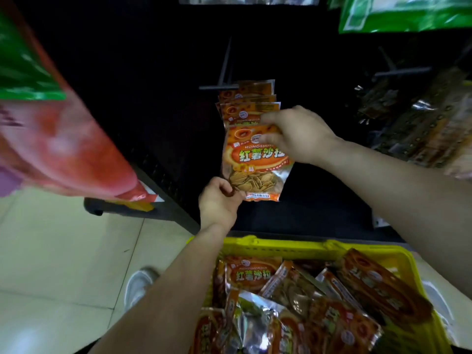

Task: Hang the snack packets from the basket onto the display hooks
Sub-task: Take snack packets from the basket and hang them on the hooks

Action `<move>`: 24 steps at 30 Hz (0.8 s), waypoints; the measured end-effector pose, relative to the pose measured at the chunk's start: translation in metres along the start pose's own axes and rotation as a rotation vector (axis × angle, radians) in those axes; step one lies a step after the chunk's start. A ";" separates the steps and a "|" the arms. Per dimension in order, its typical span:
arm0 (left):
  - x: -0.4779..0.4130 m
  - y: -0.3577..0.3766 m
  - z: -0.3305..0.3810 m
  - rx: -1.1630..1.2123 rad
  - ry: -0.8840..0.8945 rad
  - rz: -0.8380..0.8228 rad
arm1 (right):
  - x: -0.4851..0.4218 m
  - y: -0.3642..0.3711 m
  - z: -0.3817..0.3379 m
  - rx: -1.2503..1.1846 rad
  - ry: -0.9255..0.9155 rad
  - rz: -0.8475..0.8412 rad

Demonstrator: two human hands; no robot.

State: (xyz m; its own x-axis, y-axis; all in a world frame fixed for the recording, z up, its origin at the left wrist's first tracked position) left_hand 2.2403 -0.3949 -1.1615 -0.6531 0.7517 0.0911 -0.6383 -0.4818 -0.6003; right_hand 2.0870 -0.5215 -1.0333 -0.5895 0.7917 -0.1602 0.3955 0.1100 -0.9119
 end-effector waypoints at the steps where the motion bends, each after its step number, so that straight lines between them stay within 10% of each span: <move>1: 0.010 -0.007 0.004 0.021 0.007 0.012 | 0.009 -0.009 -0.002 -0.007 0.009 0.011; 24: 0.094 -0.051 0.024 0.466 -0.019 -0.401 | 0.090 -0.059 0.028 0.137 0.258 -0.025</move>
State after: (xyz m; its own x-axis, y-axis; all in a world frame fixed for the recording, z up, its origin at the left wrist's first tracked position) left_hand 2.2019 -0.3100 -1.1034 -0.3294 0.9091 0.2552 -0.9440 -0.3122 -0.1062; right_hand 1.9912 -0.4732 -1.0048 -0.3922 0.9184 -0.0520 0.2743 0.0628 -0.9596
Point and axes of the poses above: each hand's wrist, its own x-axis away from the middle knuckle, its own y-axis out of the palm, z = x × y, the point moved 7 cm from there along -x, towards the middle knuckle, and after that the axes turned 6 degrees about z, right-handed, at the moved point
